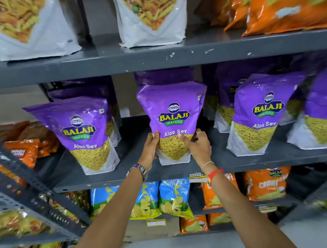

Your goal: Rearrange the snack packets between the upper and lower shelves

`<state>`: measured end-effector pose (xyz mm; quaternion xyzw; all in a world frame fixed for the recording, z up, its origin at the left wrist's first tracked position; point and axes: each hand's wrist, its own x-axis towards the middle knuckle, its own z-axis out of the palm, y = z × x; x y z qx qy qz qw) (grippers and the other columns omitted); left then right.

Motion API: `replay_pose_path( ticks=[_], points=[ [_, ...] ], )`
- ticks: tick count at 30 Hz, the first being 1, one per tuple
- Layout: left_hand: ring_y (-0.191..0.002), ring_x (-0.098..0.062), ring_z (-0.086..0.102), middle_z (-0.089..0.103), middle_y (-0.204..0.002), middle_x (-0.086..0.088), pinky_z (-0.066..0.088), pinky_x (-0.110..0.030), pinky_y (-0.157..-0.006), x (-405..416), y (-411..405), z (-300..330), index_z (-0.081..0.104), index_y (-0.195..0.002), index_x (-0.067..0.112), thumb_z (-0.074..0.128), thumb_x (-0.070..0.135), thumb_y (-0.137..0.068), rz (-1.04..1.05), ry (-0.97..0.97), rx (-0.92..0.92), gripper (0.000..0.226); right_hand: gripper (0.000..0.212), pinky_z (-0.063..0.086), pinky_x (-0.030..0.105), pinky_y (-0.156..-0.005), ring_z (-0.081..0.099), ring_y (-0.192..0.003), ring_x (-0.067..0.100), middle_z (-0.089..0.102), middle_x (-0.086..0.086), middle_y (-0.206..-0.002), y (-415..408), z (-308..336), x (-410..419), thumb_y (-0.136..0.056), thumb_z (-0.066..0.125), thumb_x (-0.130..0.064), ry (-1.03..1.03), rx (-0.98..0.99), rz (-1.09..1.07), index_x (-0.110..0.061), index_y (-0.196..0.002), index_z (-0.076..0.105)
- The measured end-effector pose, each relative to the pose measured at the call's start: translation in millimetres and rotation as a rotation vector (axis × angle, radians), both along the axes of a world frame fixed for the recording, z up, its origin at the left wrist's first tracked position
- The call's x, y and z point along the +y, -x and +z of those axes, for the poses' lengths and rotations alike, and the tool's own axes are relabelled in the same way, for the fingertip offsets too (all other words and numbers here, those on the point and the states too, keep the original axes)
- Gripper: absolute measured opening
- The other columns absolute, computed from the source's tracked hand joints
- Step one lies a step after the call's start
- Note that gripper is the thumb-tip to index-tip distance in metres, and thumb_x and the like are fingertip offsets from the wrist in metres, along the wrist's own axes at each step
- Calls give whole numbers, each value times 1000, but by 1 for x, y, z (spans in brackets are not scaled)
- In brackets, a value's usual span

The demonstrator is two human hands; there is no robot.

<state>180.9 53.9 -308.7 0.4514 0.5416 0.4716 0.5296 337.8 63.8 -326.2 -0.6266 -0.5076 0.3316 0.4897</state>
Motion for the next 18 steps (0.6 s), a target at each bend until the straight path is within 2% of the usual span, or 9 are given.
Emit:
replay_pose_path(
  ticks=[2,5,11,13,16,17,18],
  points=[
    [-99,-17,59,59,-111,3,50,-42,-82,0,-2,-5,44,-109,22,37,42,-93,11,2,-3,26,62,43,33,-76,64,-104,28,65,10,-113,-1,-3,0,-58,63,-70,11,-18,0,-18,-92,60],
    [-94,-12,60,59,-110,4,50,-44,-84,-1,-5,-5,43,-109,22,37,42,-94,21,1,-23,26,66,47,39,-86,59,-116,30,62,12,-122,0,-2,-1,-58,61,-72,21,-34,11,-18,-97,58],
    [-95,-10,58,58,-106,8,49,-46,-88,-6,-8,-2,40,-114,20,34,41,-95,34,-18,-56,29,67,46,33,-81,64,-102,27,60,8,-113,-1,0,-6,-62,62,-67,15,-21,30,-16,-106,57],
    [-99,-10,55,54,-120,3,47,-42,-88,-9,-9,0,34,-127,20,32,41,-95,41,-15,-52,39,70,52,38,-84,66,-99,23,63,5,-112,0,-1,-8,-60,68,-66,1,20,58,-23,-113,53],
    [-110,-3,50,39,-141,-1,48,-19,-89,-15,-13,-4,20,-142,17,34,40,-95,139,-127,-10,54,71,54,43,-88,64,-98,18,64,3,-111,-10,-3,-20,-63,80,-52,-99,145,21,-30,-122,47],
    [-122,-5,45,32,-148,-1,43,-18,-99,-21,-15,-2,15,-145,17,38,45,-92,188,-190,72,64,67,53,42,-89,62,-98,18,62,3,-110,-19,-1,-28,-65,81,-45,-146,192,-70,-29,-121,49],
    [-134,-8,33,23,-154,0,33,-26,-111,-25,-16,-3,12,-146,18,39,53,-86,234,-220,118,75,61,52,42,-90,61,-97,18,62,4,-107,-26,-1,-34,-66,82,-42,-217,285,-172,-29,-117,51]
  ],
)
